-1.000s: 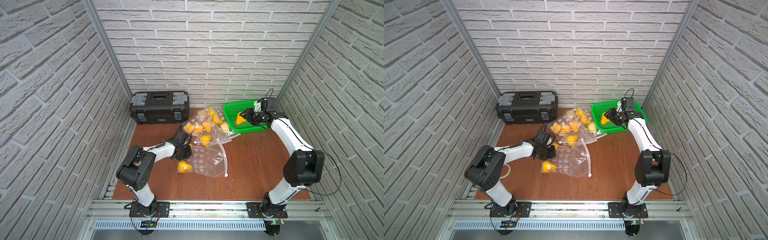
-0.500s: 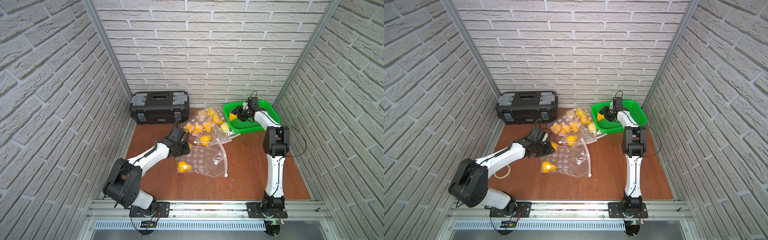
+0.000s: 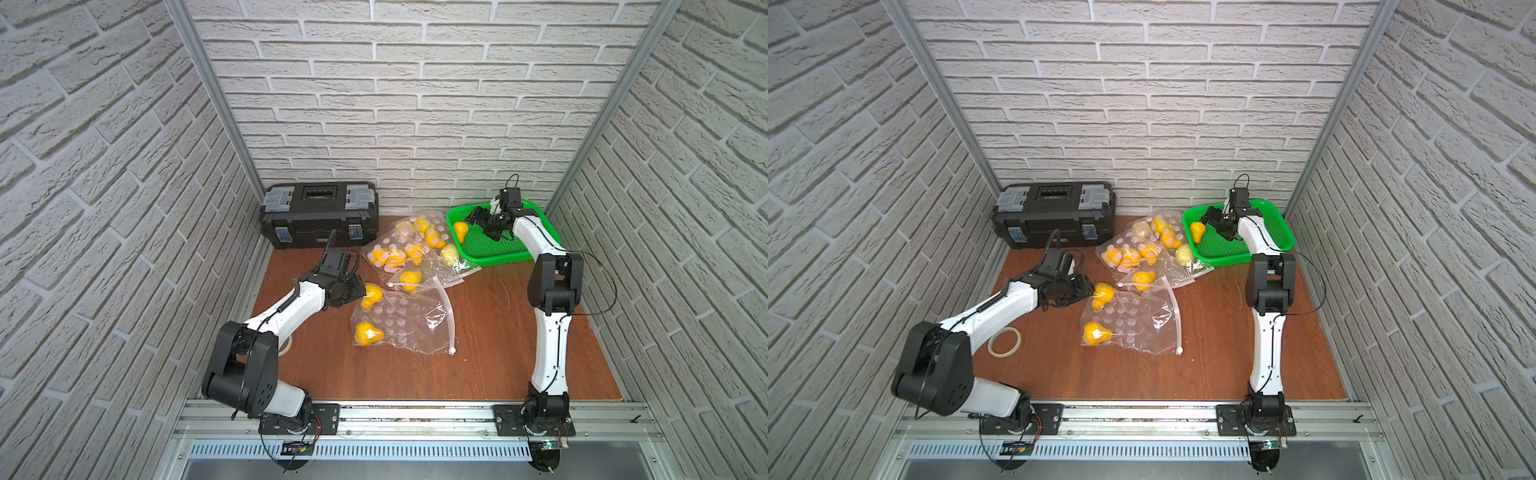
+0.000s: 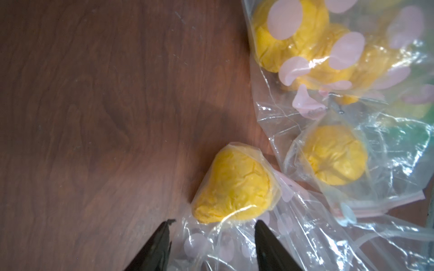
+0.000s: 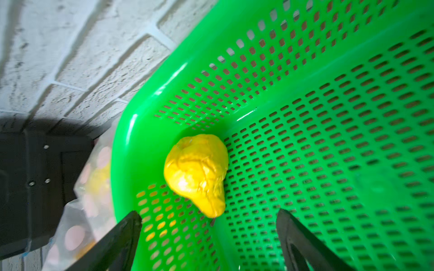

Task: Open the zip-top bag and take out the pear
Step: Place the pear in the basket, then adjust the zipper food storage bag at the center of the board.

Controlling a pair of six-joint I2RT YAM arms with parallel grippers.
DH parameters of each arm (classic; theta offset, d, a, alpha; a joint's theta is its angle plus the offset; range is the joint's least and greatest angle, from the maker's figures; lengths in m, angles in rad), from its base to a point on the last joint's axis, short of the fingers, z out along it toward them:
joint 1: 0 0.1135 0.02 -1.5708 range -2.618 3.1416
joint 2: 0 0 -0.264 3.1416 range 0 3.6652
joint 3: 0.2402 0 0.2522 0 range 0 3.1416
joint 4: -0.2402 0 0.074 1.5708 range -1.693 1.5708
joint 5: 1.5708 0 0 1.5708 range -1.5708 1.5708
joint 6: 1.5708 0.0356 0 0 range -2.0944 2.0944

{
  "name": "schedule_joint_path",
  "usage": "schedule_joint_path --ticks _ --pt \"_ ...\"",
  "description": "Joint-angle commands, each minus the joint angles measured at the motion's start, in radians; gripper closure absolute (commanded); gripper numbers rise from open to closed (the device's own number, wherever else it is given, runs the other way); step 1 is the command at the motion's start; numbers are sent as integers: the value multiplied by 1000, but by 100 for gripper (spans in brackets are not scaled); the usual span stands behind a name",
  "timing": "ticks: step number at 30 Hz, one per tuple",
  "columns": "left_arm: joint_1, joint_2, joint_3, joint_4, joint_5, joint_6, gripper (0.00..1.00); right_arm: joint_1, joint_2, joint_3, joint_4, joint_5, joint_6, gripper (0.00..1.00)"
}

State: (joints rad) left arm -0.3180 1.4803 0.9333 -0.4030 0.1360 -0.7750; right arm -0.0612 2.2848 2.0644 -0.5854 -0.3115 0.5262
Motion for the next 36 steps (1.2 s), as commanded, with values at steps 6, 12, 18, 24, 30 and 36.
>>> schedule_joint_path --ticks 6,12,18,24,30,36 --pt "18 118 72 137 76 20 37 59 -373 -270 -52 -67 -77 19" --pt "23 205 82 186 104 17 36 113 -604 -581 -67 -96 -91 30" --pt "23 274 69 245 145 15 52 172 -755 -858 -21 -247 -82 31" --pt "2 287 62 274 177 20 86 295 -772 -999 124 -341 18 29" --pt "-20 245 32 297 196 29 100 360 -749 -1019 184 -300 62 50" --pt "-22 113 -19 274 127 32 100 362 -840 -1054 112 -172 46 85"
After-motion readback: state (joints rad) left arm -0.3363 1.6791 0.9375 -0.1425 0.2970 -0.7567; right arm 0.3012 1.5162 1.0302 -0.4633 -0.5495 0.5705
